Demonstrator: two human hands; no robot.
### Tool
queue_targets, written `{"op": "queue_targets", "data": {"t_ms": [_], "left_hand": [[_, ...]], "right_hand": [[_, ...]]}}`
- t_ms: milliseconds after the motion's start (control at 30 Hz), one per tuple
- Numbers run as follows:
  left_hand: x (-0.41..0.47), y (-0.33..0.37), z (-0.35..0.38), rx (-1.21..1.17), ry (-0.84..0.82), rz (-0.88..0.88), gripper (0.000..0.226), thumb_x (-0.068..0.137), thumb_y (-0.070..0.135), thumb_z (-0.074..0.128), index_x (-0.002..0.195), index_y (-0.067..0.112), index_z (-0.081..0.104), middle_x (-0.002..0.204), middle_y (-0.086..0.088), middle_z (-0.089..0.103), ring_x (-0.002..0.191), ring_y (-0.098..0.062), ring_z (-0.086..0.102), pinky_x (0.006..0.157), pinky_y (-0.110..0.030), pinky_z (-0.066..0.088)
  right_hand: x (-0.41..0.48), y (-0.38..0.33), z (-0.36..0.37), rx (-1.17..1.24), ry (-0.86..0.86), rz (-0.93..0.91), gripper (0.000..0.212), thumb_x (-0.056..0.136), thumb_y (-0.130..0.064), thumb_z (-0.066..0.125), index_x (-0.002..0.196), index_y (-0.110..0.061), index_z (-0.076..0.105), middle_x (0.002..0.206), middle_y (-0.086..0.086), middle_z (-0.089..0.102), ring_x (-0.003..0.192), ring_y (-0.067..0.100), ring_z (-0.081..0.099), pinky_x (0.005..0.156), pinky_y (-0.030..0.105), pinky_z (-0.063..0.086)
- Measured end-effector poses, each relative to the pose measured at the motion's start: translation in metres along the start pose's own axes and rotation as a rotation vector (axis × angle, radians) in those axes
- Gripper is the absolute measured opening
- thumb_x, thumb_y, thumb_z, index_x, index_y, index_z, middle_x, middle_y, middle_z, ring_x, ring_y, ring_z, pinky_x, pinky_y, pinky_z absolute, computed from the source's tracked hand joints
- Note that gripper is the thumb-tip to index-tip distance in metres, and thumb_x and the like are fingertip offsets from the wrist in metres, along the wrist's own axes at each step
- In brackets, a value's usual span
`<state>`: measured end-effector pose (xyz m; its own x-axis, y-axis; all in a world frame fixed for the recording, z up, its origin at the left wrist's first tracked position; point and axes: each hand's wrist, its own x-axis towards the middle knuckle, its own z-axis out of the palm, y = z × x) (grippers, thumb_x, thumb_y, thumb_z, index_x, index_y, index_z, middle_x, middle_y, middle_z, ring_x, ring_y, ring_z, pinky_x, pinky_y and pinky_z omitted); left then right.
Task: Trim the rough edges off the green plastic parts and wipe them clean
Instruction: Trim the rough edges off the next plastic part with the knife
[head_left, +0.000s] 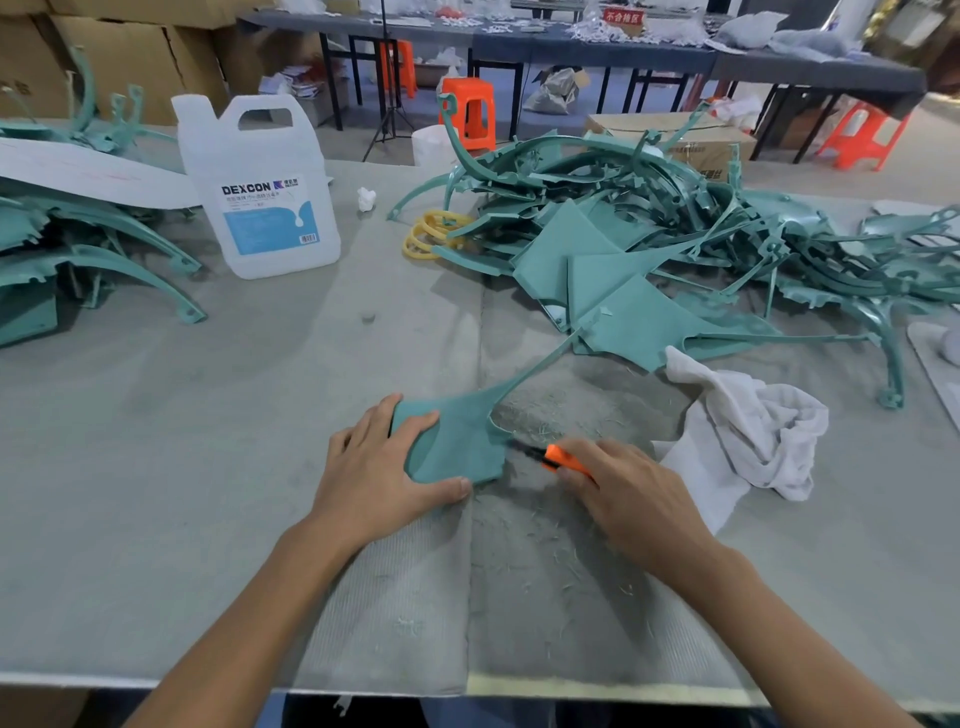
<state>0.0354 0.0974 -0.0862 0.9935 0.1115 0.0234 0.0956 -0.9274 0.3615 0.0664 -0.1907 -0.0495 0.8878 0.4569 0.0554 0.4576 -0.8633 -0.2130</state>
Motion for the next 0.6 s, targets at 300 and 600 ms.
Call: {"op": "queue_targets", "data": {"t_ms": [300, 600], "left_hand": [[-0.001, 0.001, -0.001, -0.005, 0.006, 0.000, 0.108, 0.057, 0.105, 0.031, 0.149, 0.047, 0.028, 0.165, 0.004, 0.011, 0.150, -0.012, 0.010, 0.116, -0.039, 0.013], [0.000, 0.001, -0.001, 0.010, -0.013, 0.002, 0.108, 0.058, 0.104, 0.032, 0.150, 0.047, 0.025, 0.166, 0.005, 0.008, 0.149, -0.010, 0.008, 0.116, -0.038, 0.010]], "right_hand": [[-0.011, 0.001, 0.000, -0.039, 0.003, -0.130, 0.040, 0.102, -0.059, 0.026, 0.125, -0.041, 0.052, 0.097, -0.009, 0.058, 0.088, 0.019, 0.060, 0.061, 0.034, 0.048], [-0.007, 0.001, 0.001, -0.101, 0.021, -0.140, 0.038, 0.103, -0.060, 0.026, 0.124, -0.042, 0.052, 0.094, -0.010, 0.056, 0.083, 0.018, 0.060, 0.057, 0.031, 0.046]]}}
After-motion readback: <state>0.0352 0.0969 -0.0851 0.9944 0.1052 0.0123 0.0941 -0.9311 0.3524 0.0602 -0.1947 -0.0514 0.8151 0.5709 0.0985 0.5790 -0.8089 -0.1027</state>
